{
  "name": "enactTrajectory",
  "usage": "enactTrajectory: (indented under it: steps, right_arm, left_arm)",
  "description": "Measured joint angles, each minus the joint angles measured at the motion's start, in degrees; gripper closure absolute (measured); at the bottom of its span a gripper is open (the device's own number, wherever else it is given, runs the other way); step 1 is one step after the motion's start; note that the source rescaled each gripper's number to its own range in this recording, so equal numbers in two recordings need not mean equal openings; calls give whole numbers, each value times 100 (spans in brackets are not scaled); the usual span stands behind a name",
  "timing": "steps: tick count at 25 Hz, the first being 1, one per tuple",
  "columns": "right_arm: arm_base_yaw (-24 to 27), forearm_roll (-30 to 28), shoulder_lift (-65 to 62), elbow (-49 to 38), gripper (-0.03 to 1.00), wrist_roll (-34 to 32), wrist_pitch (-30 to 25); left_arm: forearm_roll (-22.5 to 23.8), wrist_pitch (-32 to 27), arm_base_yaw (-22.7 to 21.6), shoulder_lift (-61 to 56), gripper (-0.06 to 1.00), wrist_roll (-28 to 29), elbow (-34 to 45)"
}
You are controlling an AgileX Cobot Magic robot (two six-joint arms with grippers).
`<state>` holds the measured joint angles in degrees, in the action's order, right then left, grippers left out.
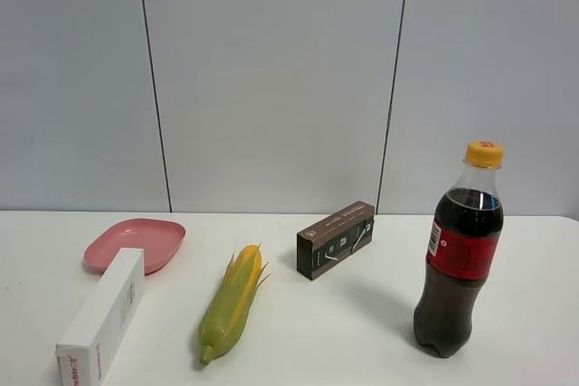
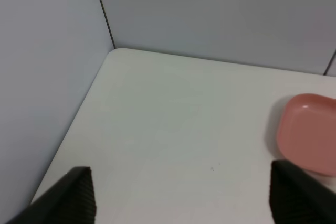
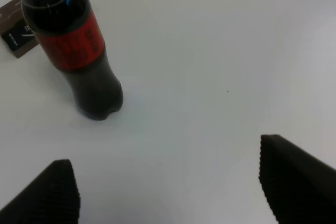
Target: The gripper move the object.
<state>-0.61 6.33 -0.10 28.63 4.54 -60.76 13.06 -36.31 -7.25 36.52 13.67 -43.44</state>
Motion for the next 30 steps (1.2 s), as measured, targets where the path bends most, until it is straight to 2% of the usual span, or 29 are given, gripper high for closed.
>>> enactTrajectory:
  steps: [4, 7, 11, 14, 19, 25, 27, 30]
  right_arm:
    - [0, 0, 0, 0, -3, 0, 0]
    - [0, 0, 0, 0, -3, 0, 0]
    - [0, 0, 0, 0, -3, 0, 0]
    - [0, 0, 0, 0, -3, 0, 0]
    - [0, 0, 0, 0, -3, 0, 0]
    - [0, 0, 0, 0, -3, 0, 0]
    - [0, 0, 0, 0, -3, 0, 0]
    - [0, 0, 0, 0, -3, 0, 0]
  left_arm:
    - [21, -69, 0, -869, 38, -7, 575]
    - [67, -355, 0, -1375, 38, -7, 934]
    - [8, -787, 0, -1900, 38, -7, 1057]
    - [-222, -1101, 0, -2270, 38, -43, 1057]
    - [-433, -1744, 0, -2729, 38, -443, 1057]
    - [-1052, -2162, 0, -3191, 38, -1482, 1057]
    - [-1200, -2316, 0, -3330, 38, -1664, 1057]
    - [-1484, -2542, 0, -3495, 30, -1714, 1134]
